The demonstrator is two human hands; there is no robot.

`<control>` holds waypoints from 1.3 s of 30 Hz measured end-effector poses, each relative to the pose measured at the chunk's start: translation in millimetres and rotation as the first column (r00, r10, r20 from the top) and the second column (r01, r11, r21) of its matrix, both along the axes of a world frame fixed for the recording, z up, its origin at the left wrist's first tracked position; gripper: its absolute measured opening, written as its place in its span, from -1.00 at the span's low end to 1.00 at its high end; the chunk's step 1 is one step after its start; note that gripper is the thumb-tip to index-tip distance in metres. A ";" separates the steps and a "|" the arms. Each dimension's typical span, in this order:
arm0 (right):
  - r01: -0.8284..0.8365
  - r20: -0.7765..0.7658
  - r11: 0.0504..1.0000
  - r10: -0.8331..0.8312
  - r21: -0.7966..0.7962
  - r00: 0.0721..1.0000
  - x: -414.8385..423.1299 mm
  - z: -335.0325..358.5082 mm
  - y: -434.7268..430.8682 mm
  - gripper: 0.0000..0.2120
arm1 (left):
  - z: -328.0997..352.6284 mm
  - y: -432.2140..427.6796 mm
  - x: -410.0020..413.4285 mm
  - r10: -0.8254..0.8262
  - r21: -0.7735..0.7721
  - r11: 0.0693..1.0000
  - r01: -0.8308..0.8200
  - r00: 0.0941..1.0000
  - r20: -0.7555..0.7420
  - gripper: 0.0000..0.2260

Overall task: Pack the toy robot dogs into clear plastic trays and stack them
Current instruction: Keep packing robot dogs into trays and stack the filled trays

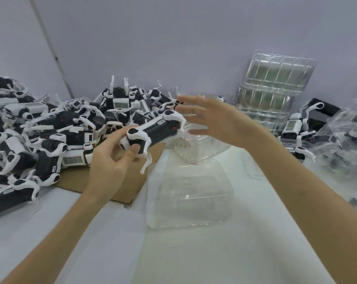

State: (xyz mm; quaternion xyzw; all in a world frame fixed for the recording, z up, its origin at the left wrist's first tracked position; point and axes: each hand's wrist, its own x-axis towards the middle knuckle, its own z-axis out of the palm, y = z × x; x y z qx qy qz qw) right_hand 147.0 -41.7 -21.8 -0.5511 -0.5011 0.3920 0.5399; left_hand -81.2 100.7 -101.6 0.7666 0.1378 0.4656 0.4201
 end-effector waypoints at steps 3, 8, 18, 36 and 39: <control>-0.015 0.271 0.998 0.033 -0.068 0.962 -11.5 3.4 -35.5 -0.46 | 5.6 -12.7 7.0 -0.140 -0.050 0.989 0.139 0.990 -0.031 -0.68; 0.158 0.604 0.985 -0.082 -0.074 0.793 -30.9 1.1 -62.5 -0.70 | 11.7 -37.0 14.0 -0.298 0.051 0.951 0.306 0.946 -0.127 -0.64; 0.324 0.430 0.922 -0.386 0.213 0.816 -24.4 -24.3 -76.7 -0.72 | -54.3 -33.7 -10.8 -0.248 -0.006 0.959 0.283 0.830 -0.500 0.10; 0.310 0.708 0.950 -0.200 -0.029 0.677 -43.4 -65.3 -89.7 -0.68 | -62.6 -49.1 -6.3 -0.343 -0.045 0.931 0.361 0.827 -0.446 0.01; 0.288 0.744 0.956 -0.161 -0.044 0.648 -44.6 -66.9 -88.7 -0.70 | -61.4 -48.9 -6.6 -0.326 -0.033 0.935 0.352 0.822 -0.467 -0.02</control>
